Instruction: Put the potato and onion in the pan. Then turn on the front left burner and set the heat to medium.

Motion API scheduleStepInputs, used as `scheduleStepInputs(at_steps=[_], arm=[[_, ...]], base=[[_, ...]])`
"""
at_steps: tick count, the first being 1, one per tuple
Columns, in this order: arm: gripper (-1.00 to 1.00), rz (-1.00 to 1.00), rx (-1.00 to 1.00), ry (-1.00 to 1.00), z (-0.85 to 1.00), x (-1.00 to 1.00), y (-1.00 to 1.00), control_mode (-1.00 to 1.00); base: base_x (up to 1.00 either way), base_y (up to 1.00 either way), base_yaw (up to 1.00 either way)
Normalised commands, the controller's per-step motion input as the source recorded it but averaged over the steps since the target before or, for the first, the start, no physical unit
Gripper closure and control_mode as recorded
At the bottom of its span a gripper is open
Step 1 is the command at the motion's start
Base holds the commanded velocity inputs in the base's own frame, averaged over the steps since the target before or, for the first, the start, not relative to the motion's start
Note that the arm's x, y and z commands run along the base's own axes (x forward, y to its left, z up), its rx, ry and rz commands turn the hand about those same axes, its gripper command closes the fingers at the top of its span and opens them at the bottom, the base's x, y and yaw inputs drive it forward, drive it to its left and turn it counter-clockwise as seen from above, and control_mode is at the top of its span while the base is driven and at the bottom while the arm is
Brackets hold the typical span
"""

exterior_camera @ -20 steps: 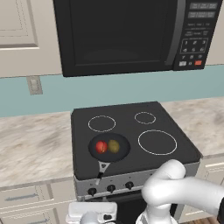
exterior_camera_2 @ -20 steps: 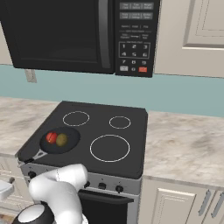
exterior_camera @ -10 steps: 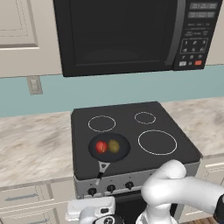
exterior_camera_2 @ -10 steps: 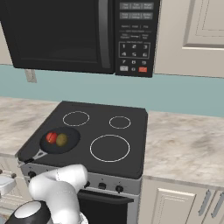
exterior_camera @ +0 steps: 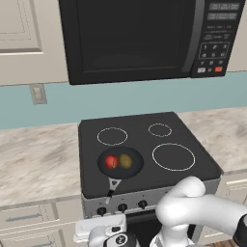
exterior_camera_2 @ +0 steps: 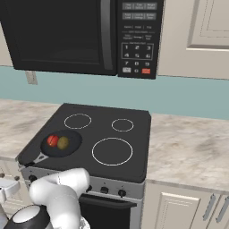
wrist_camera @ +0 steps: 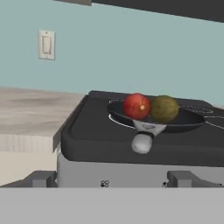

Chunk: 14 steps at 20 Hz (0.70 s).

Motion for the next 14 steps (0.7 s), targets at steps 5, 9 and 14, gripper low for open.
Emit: scheduleStepInputs(at_steps=[5, 9, 14], arm=[[-1.0, 0.05, 0.0, 0.0, -0.26, 0.0, 0.0, -1.0], [-1.0, 0.05, 0.0, 0.0, -0.38, 0.05, 0.0, -1.0], [-1.0, 0.04, 0.0, 0.0, -0.32, 0.05, 0.0, -1.0]], base=[[0.0, 0.0, 0.0], [0.0, 0.0, 0.0], [0.0, 0.0, 0.0]])
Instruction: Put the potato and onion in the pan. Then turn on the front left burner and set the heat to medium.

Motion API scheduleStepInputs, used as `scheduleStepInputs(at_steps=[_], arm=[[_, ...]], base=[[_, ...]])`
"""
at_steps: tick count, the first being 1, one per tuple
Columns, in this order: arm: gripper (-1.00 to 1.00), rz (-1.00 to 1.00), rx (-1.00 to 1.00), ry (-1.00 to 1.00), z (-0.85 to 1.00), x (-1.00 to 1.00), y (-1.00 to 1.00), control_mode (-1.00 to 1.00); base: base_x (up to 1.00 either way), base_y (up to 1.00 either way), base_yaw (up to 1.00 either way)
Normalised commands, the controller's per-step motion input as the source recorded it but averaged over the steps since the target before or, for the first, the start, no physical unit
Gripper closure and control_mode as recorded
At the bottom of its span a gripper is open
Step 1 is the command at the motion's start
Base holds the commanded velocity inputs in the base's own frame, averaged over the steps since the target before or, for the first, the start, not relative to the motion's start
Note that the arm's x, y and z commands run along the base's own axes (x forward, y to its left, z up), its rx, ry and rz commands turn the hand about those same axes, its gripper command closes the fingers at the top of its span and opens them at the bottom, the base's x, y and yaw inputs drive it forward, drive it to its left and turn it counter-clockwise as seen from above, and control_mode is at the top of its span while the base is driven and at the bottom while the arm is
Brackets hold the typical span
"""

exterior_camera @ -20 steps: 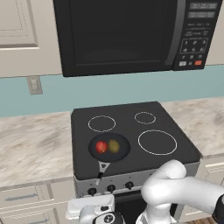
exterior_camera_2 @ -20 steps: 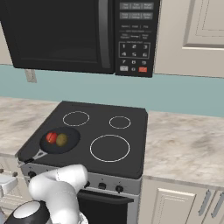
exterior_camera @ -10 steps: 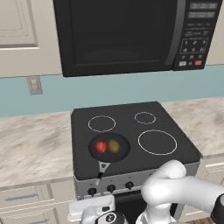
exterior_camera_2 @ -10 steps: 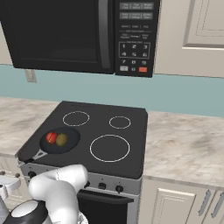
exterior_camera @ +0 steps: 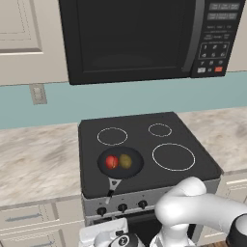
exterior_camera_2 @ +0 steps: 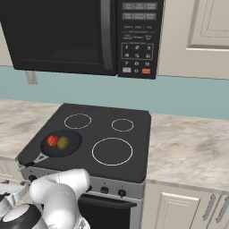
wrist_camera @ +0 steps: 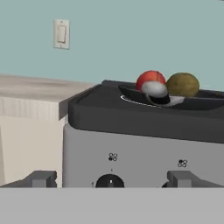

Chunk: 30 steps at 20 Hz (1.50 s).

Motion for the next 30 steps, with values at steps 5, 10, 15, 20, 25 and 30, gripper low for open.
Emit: scheduleStepInputs(at_steps=[5, 10, 15, 20, 25, 30], arm=[[-1.0, 0.03, 0.0, 0.0, -0.16, 0.07, 0.0, -1.0], [-1.0, 0.02, 0.0, 0.0, -0.04, 0.1, -0.02, -1.0], [-1.0, 0.0, 0.0, 0.0, -0.01, 0.32, -0.12, -1.0], [-1.0, 0.0, 0.0, 0.0, 0.0, 0.36, -0.05, -1.0], [-1.0, 0.0, 0.0, 0.0, -0.06, 0.08, 0.0, -1.0], [-1.0, 0.0, 0.0, 0.0, -0.26, 0.01, 0.0, -1.0]], base=[[0.0, 0.0, 0.0], [0.0, 0.0, 0.0], [0.0, 0.0, 0.0], [0.0, 0.0, 0.0], [0.0, 0.0, 0.0], [0.0, 0.0, 0.0]])
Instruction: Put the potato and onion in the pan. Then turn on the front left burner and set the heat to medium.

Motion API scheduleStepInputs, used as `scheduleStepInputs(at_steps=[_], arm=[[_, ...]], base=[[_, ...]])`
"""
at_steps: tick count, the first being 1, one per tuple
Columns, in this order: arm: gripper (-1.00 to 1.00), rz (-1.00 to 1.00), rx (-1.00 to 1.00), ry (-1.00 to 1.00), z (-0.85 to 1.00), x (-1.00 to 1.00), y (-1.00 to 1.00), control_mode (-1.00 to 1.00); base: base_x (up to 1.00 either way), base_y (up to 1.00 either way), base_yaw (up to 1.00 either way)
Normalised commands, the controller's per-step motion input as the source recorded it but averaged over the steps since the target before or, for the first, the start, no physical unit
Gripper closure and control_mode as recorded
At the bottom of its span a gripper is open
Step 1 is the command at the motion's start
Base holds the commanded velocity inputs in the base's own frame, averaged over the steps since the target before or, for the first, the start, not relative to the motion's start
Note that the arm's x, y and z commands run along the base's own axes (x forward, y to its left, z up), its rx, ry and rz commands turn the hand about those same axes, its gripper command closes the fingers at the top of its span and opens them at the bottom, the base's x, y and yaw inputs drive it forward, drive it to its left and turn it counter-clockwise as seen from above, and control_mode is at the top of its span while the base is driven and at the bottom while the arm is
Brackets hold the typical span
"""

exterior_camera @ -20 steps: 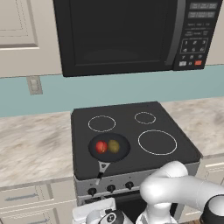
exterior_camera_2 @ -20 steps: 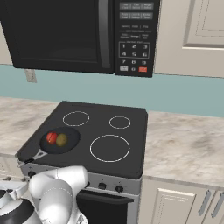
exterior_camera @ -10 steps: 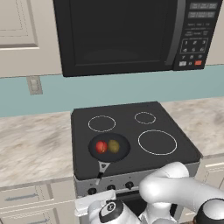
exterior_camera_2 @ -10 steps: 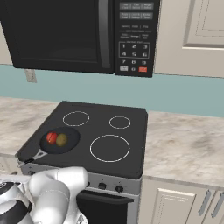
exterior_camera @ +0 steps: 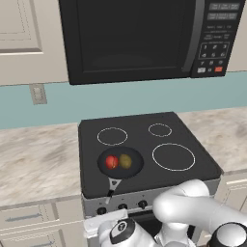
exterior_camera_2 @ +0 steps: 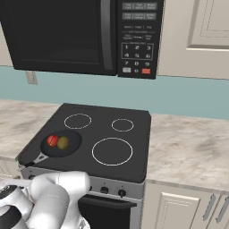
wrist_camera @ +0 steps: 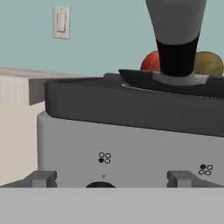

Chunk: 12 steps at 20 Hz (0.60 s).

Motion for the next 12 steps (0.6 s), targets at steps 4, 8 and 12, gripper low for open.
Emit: scheduleStepInputs(at_steps=[4, 8, 12], arm=[[-1.0, 0.0, 0.0, 0.0, -0.33, 0.03, 0.0, -1.0], [-1.0, 0.0, 0.0, 0.0, -0.26, 0.08, 0.0, -1.0], [-1.0, 0.0, 0.0, 0.0, -0.24, 0.08, 0.0, -1.0]], base=[[0.0, 0.0, 0.0], [0.0, 0.0, 0.0], [0.0, 0.0, 0.0]])
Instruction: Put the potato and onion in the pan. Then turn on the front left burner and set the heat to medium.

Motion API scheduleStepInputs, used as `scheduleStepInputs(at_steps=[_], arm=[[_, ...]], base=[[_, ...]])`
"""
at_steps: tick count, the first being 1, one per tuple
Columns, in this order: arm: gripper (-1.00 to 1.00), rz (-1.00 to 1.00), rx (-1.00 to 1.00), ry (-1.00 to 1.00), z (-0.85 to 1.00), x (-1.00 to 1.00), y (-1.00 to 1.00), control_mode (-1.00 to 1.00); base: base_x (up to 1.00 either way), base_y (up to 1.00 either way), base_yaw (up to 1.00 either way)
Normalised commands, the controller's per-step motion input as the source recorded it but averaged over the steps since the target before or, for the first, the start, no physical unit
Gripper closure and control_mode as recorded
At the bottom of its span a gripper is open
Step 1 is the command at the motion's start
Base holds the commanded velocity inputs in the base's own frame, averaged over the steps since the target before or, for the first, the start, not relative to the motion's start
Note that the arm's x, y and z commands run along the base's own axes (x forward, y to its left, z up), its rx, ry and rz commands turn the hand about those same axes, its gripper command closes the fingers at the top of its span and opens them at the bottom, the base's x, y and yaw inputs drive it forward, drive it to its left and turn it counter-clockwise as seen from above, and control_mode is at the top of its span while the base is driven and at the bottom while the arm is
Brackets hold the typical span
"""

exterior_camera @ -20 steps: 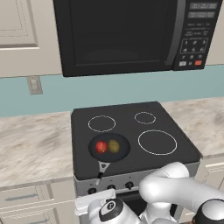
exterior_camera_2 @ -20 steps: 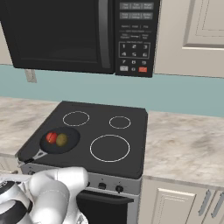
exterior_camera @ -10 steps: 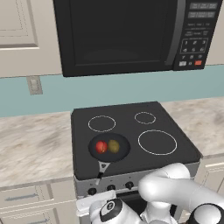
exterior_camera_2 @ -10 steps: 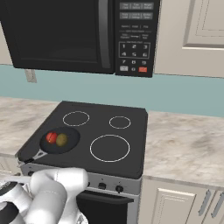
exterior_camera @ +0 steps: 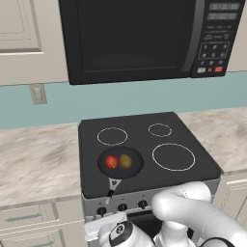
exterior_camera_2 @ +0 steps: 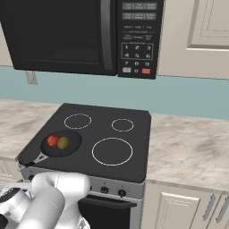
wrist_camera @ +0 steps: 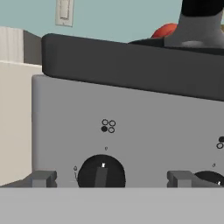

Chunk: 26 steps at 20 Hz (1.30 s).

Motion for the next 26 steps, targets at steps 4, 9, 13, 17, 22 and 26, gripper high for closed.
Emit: scheduleStepInputs(at_steps=[4, 9, 13, 17, 22, 26], arm=[[-1.0, 0.01, 0.05, 0.0, -0.17, 0.02, 0.01, -1.0], [-1.0, 0.01, 0.19, 0.0, -0.18, 0.04, 0.0, -1.0], [-1.0, 0.0, 0.16, 0.0, 0.0, 0.08, 0.0, -1.0], [-1.0, 0.0, 0.09, 0.0, -0.01, 0.06, -0.02, -1.0], [-1.0, 0.0, 0.02, 0.0, -0.18, 0.0, -0.03, -1.0], [-1.0, 0.0, 0.01, 0.0, -0.13, 0.0, -0.01, -1.0]], base=[[0.0, 0.0, 0.0], [0.0, 0.0, 0.0], [0.0, 0.0, 0.0], [0.0, 0.0, 0.0], [0.0, 0.0, 0.0], [0.0, 0.0, 0.0]])
